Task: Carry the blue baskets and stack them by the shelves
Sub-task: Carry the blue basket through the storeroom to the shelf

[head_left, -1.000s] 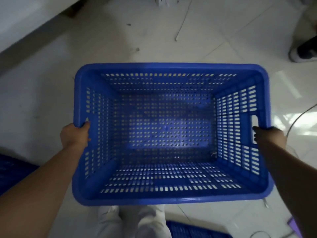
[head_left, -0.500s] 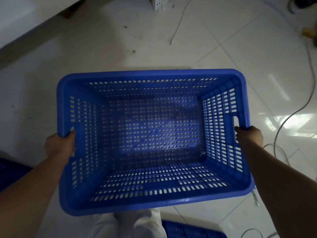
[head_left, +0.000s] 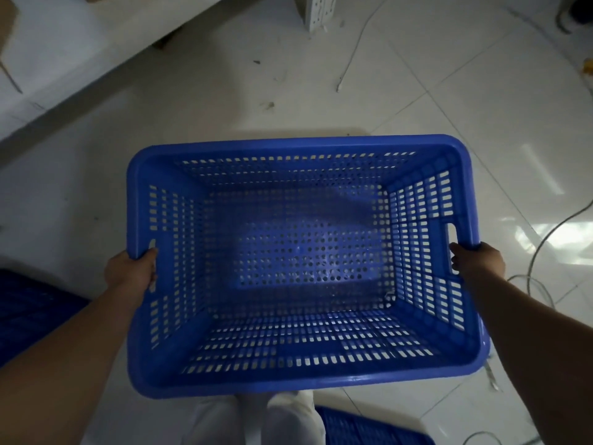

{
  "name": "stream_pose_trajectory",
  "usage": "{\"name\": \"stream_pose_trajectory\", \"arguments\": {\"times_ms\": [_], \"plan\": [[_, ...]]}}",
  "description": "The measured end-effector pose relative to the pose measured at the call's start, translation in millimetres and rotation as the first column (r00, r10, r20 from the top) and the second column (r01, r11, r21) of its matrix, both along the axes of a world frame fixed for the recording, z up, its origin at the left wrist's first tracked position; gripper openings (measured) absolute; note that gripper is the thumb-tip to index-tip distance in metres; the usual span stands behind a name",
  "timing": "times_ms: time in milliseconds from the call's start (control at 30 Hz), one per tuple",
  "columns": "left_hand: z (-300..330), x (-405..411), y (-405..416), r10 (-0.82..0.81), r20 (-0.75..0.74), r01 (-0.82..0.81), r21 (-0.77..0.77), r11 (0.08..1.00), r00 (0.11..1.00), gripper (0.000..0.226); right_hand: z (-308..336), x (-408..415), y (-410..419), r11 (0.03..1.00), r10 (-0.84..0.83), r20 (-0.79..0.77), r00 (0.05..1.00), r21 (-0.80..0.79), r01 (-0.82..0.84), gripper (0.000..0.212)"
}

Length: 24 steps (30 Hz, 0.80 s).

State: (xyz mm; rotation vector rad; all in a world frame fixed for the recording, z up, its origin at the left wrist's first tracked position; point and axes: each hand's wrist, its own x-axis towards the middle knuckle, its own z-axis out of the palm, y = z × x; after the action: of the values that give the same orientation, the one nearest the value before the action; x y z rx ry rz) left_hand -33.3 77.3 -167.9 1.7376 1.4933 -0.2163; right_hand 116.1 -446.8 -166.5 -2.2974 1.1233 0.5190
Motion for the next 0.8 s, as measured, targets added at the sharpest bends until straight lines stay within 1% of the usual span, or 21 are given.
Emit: {"name": "stream_pose_trajectory", "arguments": {"times_ms": [100, 233, 300, 367, 533, 667, 800], "plan": [[22.6, -18.5, 17.5, 0.062, -0.004, -0.062, -0.006, 0.998, 0.998, 0.029, 17.3, -1.1, 26.6, 0.999, 0.039, 0.015, 0.999, 0.035, -0.040, 0.033], [45.0, -52.0, 60.6, 0.137, -0.021, -0.137, 0.011, 0.991, 0.990, 0.030, 28.9, 4.4, 79.5, 0.991, 0.108, 0.041, 0.993, 0.075, -0.111, 0.028], [54.7, -70.7, 84.7, 0.192, -0.002, -0.192, -0.011, 0.981, 0.981, 0.027, 31.8, 10.7, 115.4, 0.983, 0.150, 0.044, 0.988, 0.096, -0.154, 0.027], [61.1, -87.6, 111.9, 0.238, 0.018, -0.238, 0.002, 0.971, 0.971, 0.025, 32.0, 15.8, 153.1, 0.973, 0.196, 0.052, 0.979, 0.112, -0.201, 0.026], [66.6, -126.3, 186.3, 0.339, 0.044, -0.339, -0.002, 0.941, 0.940, 0.027, 29.8, 22.1, 253.7, 0.941, 0.301, 0.083, 0.950, 0.134, -0.309, 0.019], [63.3, -154.5, 233.3, 0.442, 0.057, -0.439, -0.057, 0.897, 0.895, 0.019, 28.7, 28.4, 324.2, 0.915, 0.365, 0.098, 0.926, 0.147, -0.376, 0.023], [50.2, -176.1, 264.7, 0.526, 0.088, -0.519, -0.090, 0.850, 0.846, 0.023, 33.6, 42.6, 383.1, 0.890, 0.426, 0.117, 0.897, 0.123, -0.439, 0.031]]}}
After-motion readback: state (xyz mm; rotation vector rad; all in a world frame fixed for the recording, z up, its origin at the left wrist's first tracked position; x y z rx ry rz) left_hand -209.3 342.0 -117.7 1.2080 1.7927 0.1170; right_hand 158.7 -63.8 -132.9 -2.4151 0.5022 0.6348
